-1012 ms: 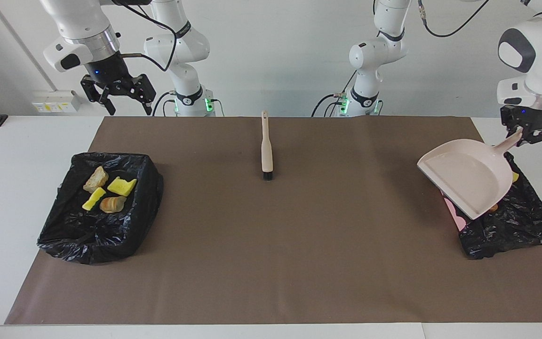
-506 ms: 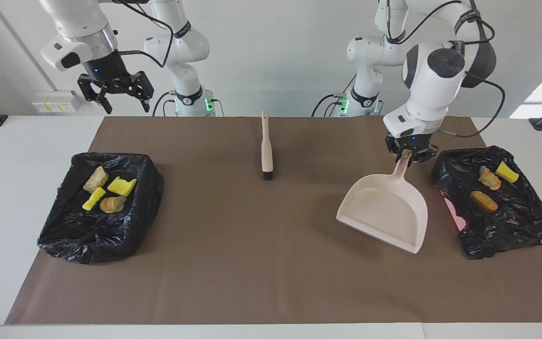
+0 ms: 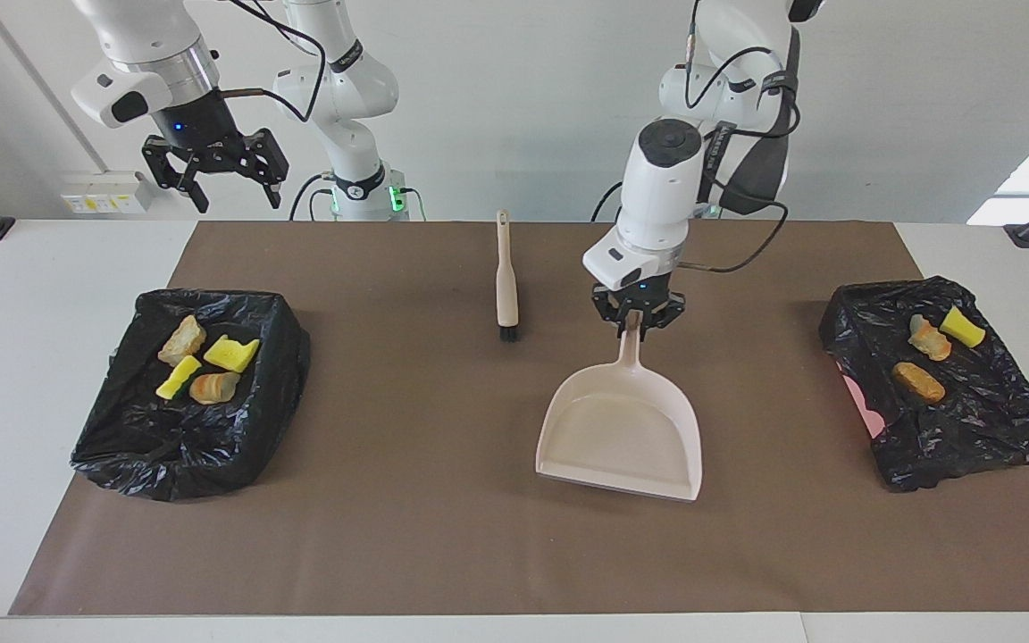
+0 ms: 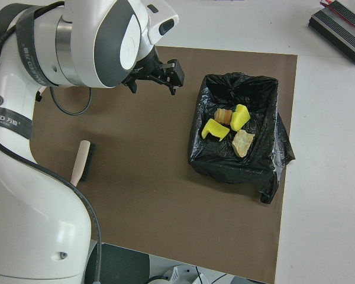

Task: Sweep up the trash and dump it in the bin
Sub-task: 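Bring the dustpan back with the left gripper to the table center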

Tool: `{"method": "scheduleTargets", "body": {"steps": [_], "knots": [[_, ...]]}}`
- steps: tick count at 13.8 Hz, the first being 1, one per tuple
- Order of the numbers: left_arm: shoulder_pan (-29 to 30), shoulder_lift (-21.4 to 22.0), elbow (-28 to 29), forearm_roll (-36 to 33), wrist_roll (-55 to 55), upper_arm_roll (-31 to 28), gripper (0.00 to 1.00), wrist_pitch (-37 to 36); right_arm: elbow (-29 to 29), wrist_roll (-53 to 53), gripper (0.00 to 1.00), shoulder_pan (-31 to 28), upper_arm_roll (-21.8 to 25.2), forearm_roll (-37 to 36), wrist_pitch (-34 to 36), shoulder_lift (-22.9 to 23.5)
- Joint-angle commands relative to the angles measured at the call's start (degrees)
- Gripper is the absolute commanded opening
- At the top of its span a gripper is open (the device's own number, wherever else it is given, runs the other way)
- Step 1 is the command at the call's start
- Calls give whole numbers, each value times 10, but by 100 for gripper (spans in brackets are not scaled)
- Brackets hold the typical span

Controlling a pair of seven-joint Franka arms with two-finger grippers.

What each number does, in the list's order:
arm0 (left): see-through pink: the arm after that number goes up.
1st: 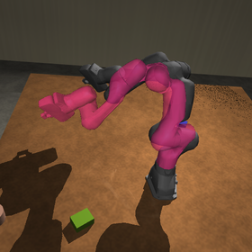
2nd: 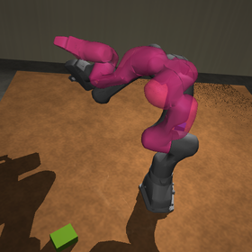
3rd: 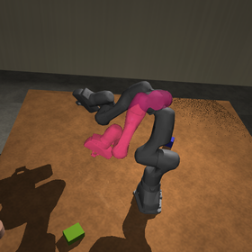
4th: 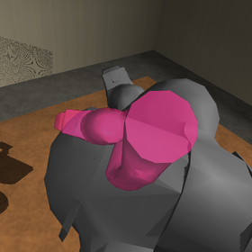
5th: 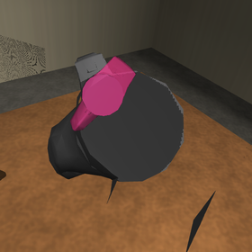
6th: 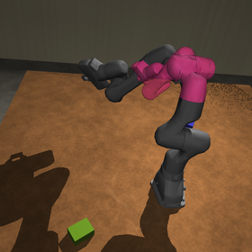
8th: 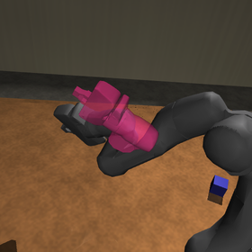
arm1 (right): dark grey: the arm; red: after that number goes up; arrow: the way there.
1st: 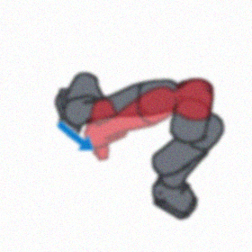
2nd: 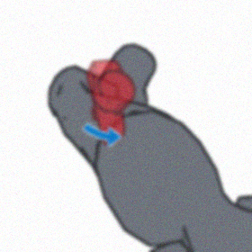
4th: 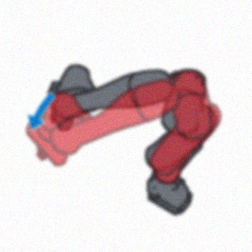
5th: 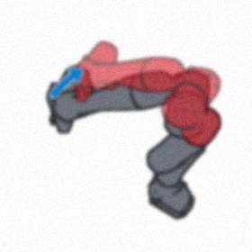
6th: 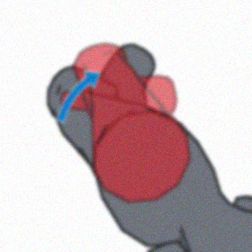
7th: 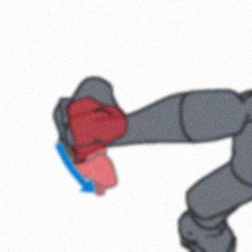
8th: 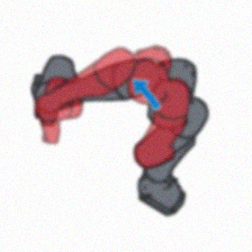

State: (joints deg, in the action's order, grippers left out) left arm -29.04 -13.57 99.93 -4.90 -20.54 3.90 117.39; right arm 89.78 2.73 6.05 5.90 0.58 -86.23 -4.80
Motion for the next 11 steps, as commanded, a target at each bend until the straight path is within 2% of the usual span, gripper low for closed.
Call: {"method": "scheduleTargets", "body": {"steps": [1,3,5,9,11], "knots": [[-36,-47,-57,12,-33,-14,0,12,-6,13,100,-9,-4,-3,7,0],[-52,-74,-89,12,-54,-14,0,12,-7,13,100,-12,-1,-7,6,1],[-68,-115,-146,13,-86,-14,0,6,-7,15,100,-14,3,-8,6,0],[-73,-132,-160,14,-109,-14,0,10,-7,14,100,-13,3,-4,6,0],[-94,-190,-218,6,-149,-17,0,4,-7,14,100,-13,3,-3,5,0]]}}
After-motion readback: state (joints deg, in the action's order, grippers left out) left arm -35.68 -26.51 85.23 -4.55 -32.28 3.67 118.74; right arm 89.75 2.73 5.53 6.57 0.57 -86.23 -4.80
